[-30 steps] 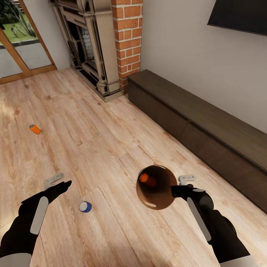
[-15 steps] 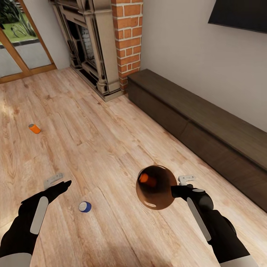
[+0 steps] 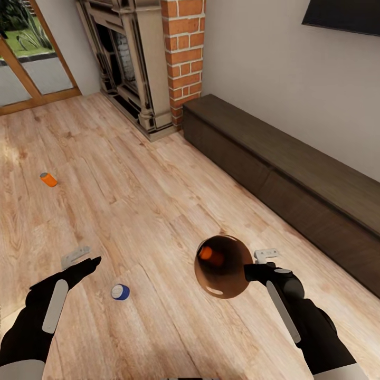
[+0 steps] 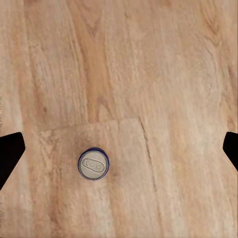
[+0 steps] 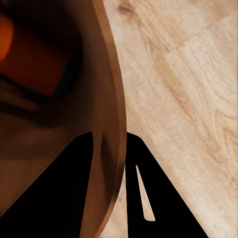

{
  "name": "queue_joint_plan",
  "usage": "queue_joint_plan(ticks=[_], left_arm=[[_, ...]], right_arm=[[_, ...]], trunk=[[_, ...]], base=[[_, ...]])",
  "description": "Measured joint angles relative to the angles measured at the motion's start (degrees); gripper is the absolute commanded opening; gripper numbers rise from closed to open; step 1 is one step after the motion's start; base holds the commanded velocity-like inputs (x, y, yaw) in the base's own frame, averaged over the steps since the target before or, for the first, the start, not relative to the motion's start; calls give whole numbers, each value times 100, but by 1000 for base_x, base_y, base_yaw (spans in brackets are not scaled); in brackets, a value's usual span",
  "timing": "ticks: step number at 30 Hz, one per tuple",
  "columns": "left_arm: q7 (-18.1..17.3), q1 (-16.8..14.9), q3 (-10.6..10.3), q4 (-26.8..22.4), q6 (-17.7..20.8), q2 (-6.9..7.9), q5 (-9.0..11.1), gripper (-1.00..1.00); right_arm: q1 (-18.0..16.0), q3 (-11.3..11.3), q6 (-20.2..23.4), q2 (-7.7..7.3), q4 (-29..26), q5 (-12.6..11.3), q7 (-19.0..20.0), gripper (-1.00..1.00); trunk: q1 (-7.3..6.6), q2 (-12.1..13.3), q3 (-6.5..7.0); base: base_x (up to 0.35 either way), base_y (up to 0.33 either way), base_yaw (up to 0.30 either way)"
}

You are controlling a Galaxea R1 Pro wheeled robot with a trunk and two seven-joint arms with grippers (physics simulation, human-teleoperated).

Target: Put the three can of soda from the living room inside the tash can in the kitchen.

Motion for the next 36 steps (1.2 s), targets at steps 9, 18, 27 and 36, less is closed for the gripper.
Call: queue_joint_plan(ticks=[9, 18, 27, 36], left_arm=[[3, 2, 4, 0, -3, -7, 0, 100], [9, 1, 1, 0, -9, -8, 0, 100], [25, 0, -4, 3, -15, -8, -9, 100], [47, 1, -12, 7, -17, -8, -15, 100]], right_arm=[[0, 20, -3, 5, -1, -31, -4, -100], [0, 21, -13, 6, -2, -65, -1, -100], [-3, -63, -8, -53, -33, -23, -3, -100], [-25, -452, 12, -299, -48, 170, -43, -100]], trunk=[[198, -361, -207], [395, -722, -405], [593, -1083, -580], [747, -1365, -707]], base=[[0, 0, 189], [0, 0, 174], [0, 0, 14], [0, 0, 0]])
